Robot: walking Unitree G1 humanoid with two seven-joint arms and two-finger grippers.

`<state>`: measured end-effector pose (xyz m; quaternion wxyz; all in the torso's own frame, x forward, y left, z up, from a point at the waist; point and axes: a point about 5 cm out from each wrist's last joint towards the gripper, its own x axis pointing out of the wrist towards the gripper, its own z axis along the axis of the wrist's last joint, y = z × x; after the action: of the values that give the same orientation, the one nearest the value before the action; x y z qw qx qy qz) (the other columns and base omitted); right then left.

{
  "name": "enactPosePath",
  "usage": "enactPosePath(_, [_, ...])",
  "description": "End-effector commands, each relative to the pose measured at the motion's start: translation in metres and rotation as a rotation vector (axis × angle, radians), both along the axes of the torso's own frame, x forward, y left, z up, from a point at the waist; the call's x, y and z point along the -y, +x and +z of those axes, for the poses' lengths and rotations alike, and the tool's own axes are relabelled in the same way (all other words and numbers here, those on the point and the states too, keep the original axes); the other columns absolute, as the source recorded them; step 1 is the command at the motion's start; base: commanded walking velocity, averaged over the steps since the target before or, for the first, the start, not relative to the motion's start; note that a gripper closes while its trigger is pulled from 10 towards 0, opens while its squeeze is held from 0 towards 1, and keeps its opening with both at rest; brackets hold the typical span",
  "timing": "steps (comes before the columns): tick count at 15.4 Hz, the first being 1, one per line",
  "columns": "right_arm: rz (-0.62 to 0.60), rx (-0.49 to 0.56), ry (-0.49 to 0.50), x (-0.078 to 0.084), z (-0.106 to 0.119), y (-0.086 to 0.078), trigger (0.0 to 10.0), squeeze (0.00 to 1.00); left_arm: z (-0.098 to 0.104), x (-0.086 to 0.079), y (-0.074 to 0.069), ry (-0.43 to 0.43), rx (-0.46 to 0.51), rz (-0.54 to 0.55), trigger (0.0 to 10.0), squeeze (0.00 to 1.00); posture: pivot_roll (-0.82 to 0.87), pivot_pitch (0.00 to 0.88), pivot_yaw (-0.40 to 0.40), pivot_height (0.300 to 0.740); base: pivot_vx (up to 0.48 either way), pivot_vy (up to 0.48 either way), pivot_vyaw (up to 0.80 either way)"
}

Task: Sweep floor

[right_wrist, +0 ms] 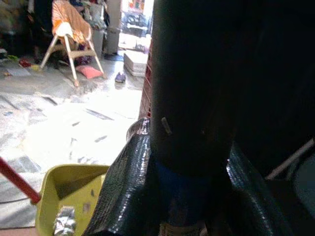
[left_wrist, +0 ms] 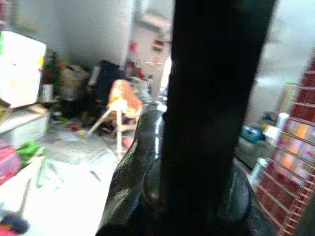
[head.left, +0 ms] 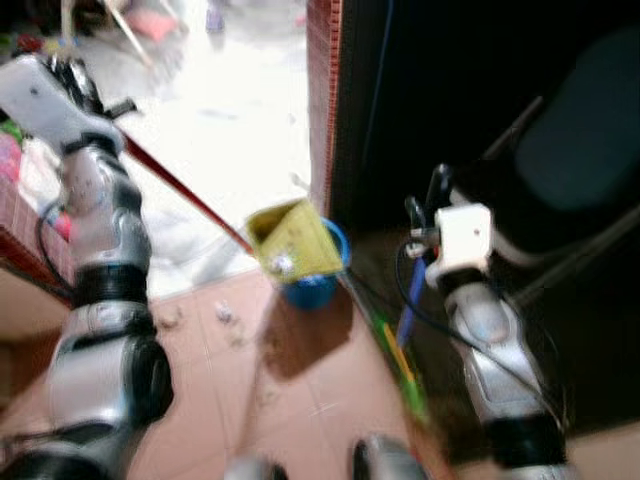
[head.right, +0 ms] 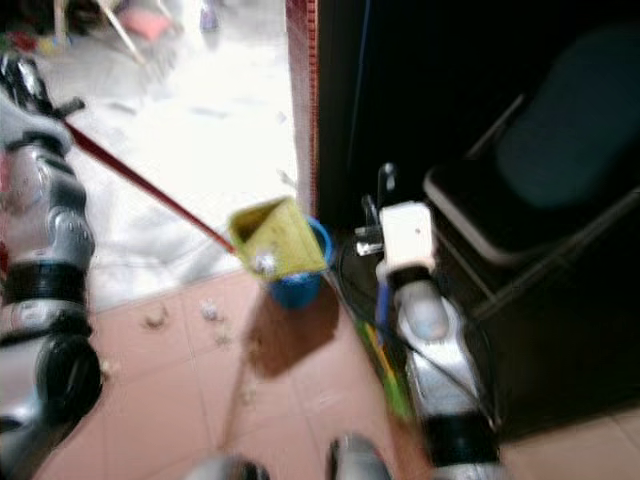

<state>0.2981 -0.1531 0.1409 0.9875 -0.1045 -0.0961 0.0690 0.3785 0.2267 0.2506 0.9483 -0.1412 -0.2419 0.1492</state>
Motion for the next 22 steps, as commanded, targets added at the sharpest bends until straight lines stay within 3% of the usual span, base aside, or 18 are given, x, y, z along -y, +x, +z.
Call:
enactPosePath(1, [0.015, 0.073, -0.018, -0.003, 0.015, 0.000, 10.0, 0.00, 0.025, -0.008, -0.004, -0.003, 0.106, 0.028, 10.0, 0.00, -0.05, 0.068, 0.022, 0.740, 0.375, 0.300, 0.00])
enactPosePath(5, [0.017, 0.073, -0.019, -0.004, 0.015, 0.001, 10.0, 0.00, 0.026, -0.006, -0.004, 0.002, 0.109, 0.041, 10.0, 0.00, -0.05, 0.067, 0.021, 0.740, 0.371, 0.303, 0.00])
enactPosePath(10, [0.020, 0.071, -0.015, -0.004, 0.015, 0.001, 10.0, 0.00, 0.031, 0.001, -0.003, 0.030, 0.130, 0.041, 10.0, 0.00, -0.07, 0.061, 0.023, 0.740, 0.000, 0.000, 0.00])
enactPosePath(15, [0.007, 0.073, -0.027, 0.001, 0.016, -0.005, 10.0, 0.00, 0.045, 0.031, 0.007, 0.085, 0.190, -0.022, 10.0, 0.00, -0.10, 0.071, 0.043, 0.740, 0.000, 0.000, 0.00])
enactPosePath(22, [-0.012, 0.074, -0.002, -0.004, 0.013, -0.024, 10.0, 0.00, 0.027, 0.076, 0.016, 0.198, 0.152, -0.129, 10.0, 0.00, -0.13, 0.099, 0.103, 0.740, 0.000, 0.000, 0.00])
